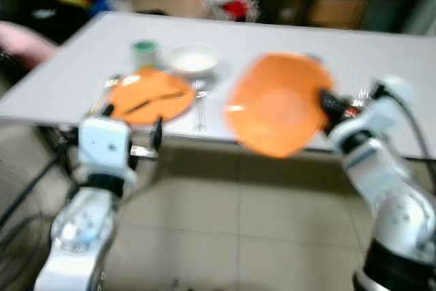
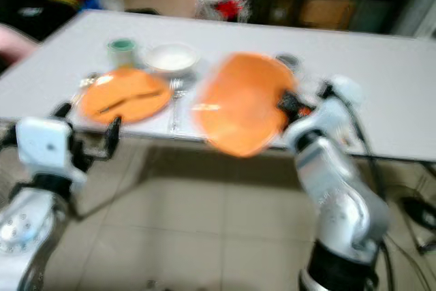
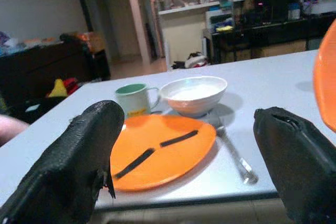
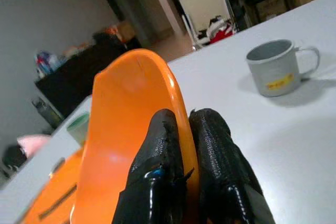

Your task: Setting the table

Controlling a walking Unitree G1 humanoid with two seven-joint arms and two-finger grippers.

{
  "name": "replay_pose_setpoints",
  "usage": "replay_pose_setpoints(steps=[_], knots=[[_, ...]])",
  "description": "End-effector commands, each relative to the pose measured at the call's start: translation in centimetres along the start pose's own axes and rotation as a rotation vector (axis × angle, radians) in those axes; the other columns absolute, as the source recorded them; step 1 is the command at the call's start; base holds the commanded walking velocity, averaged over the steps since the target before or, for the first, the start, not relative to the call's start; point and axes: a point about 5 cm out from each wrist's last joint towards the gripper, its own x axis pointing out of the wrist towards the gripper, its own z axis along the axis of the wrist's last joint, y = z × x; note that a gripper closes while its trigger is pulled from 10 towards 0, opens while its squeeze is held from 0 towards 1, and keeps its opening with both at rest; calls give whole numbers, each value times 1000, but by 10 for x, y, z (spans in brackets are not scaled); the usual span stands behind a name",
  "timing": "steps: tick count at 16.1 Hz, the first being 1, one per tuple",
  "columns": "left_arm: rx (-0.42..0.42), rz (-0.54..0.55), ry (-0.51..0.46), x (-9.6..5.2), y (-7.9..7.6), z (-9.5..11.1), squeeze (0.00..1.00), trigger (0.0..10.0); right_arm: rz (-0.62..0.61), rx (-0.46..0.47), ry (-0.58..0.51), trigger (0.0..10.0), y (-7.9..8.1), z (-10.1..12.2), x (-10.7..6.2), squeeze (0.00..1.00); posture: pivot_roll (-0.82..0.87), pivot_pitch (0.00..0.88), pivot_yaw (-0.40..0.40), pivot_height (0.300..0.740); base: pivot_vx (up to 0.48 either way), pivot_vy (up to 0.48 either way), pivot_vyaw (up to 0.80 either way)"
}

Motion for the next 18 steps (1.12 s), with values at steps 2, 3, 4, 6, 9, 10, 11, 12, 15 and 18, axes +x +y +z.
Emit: replay_pose_setpoints(steps=[2, 3, 4, 6, 9, 10, 11, 12, 15, 18], knots=[[0, -36, -20, -1, -6, 4, 0, 10000, -22, 80, -20, 10000, -5, 9, -1, 0, -111, 0, -1, 740, 375, 0, 0], [0, -52, -20, -1, -8, 4, 0, 10000, -16, 125, -2, 10000, -6, 8, 0, 0, -111, 0, 0, 740, 371, 0, 0], [4, -68, -19, -2, -10, 4, 0, 10000, -8, 169, 15, 10000, -6, 6, 2, 0, -110, 0, 0, 740, 368, 0, 0], [8, -92, -26, -2, -12, 5, 0, 10000, 21, 222, 5, 10000, -5, 10, 2, 0, -109, 0, 0, 740, 362, 0, 0], [6, -113, -31, -1, -15, 6, 0, 10000, 41, 247, -36, 10000, -6, 19, 3, 0, -111, 0, 9, 740, 360, 0, 0], [5, -121, -30, -1, -16, 6, 0, 10000, 43, 241, -38, 10000, -6, 20, 3, 0, -112, 0, 12, 740, 352, 0, 0], [6, -131, -30, 0, -18, 6, 0, 10000, 52, 236, -32, 10000, -5, 21, 3, 0, -110, 0, 12, 740, 352, 0, 0], [7, -138, -29, 0, -20, 6, 0, 10000, 59, 239, -19, 10000, -4, 21, 3, 0, -110, 0, 12, 740, 352, 0, 0], [10, -146, -29, 0, -21, 6, 0, 10000, 32, 235, 30, 10000, -8, 15, 2, 0, -107, 0, 12, 740, 346, 0, 0], [10, -171, -29, 1, -25, 6, 0, 10000, 17, 262, 64, 10000, -11, 9, 2, 0, -108, 0, 18, 740, 342, 0, 0]])
